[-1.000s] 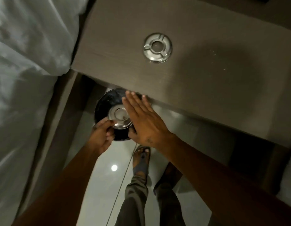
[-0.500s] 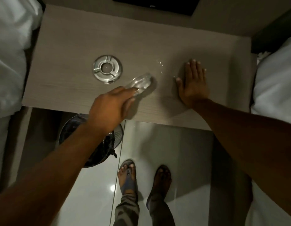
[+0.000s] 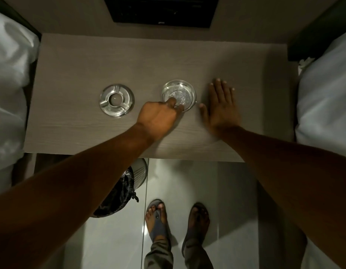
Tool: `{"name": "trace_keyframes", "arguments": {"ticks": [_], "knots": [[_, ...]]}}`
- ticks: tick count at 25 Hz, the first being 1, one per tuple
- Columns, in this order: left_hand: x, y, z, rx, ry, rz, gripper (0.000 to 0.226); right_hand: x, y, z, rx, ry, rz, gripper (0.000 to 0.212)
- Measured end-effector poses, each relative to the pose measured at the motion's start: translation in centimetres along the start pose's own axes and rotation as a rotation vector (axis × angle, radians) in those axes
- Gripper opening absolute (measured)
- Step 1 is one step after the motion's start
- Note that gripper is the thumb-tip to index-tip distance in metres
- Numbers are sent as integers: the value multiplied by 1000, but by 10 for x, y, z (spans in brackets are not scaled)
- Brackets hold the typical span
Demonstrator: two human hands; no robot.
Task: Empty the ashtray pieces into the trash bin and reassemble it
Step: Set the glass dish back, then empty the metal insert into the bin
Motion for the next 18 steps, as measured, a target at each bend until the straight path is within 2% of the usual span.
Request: {"name": "trace_keyframes", "arguments": {"ticks": [4,6,7,9,11,13,15,18], "knots": [[-1,7,-2,62,25,15,53,4,2,0,-23,10,-1,83],[4,15,12,3,124,34,47,2,2,3,-27,20,-7,81],[11,31,22,-116,292,60,42,5,2,2,-24,21,3,80],[32,86,29,-446,843,154,23,-2,4,7,-49,18,-5,79],[49,157,-20,-571,1460,377,12,-10,4,11,-77,18,-12,79],[46,225,-96,-554,1872,661,12,-8,2,10,-98,46,4,78],[31,276,-168,-479,2191,867,12,0,2,5,-134,54,35,77],[6,292,-236,-299,2523,945,12,-7,2,3,-202,36,50,75]]}}
Point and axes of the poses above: each hand's wrist, its own y-axis away from the middle knuckle, its own z-axis out of the back of the hand, x = y × z, the point moved 10 cm from there along -y, towards the middle knuckle, and after that the axes turned 11 degrees about x, right-handed, at the moved point
